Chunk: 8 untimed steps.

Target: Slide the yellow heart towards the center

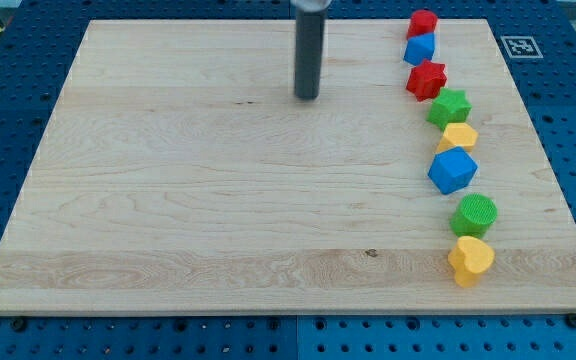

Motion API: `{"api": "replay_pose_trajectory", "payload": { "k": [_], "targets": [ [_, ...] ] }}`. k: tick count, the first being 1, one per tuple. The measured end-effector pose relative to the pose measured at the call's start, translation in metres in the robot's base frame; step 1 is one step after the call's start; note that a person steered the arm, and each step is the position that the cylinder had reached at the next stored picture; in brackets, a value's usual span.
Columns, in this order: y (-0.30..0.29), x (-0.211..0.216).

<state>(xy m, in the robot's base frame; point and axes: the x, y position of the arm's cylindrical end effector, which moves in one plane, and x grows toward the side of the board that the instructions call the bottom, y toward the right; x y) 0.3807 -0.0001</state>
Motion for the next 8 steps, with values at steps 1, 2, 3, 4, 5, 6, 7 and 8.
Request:
{"api": "replay_pose_trajectory", "payload": {
  "k": [1, 2, 3, 4, 5, 6, 7, 8],
  "targets": [
    [-0.003, 0.052],
    [-0.001, 0.094],
    [-0.001, 0.151],
    [0.03, 0.201],
    [0.099, 0.238],
    [0.117, 0.238],
    [0.146, 0.238],
    [0.152, 0.238]
  ]
}}
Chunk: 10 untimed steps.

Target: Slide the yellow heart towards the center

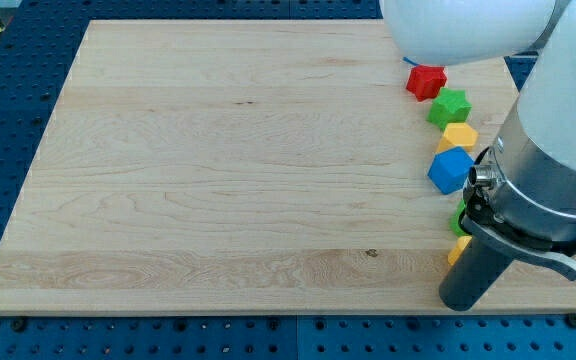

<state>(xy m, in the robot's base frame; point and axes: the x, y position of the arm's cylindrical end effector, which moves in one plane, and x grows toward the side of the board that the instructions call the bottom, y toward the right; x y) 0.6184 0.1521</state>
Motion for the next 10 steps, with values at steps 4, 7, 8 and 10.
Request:
{"api": "replay_pose_trajectory", "payload": {
  "k": [4, 7, 8, 10],
  "targets": [
    [0.021, -0.001],
    [0.052, -0.025],
    [0.014, -0.036],
    [-0.05, -0.046]
  ]
}}
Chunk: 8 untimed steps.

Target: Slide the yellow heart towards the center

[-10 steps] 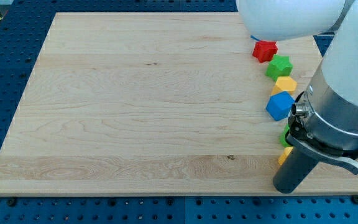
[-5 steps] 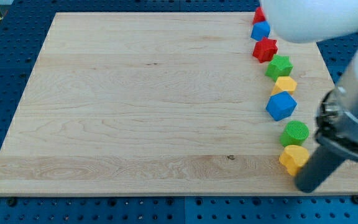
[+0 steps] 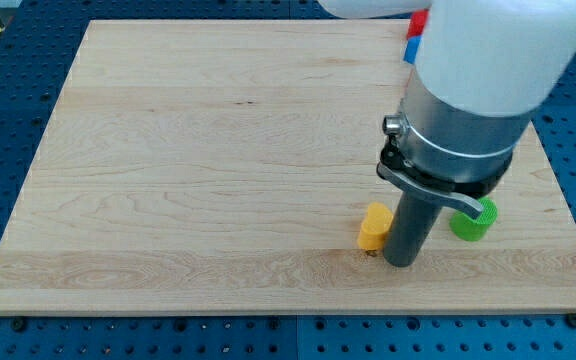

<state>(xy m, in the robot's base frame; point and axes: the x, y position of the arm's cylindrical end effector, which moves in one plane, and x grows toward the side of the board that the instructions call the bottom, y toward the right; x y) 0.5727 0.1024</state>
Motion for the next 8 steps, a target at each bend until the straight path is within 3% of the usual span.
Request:
{"api": "replay_pose_trajectory", "payload": {
  "k": [4, 6, 8],
  "targets": [
    [-0.073, -0.076],
    [-0.148, -0.089],
    [-0.12, -0.097]
  ]
}}
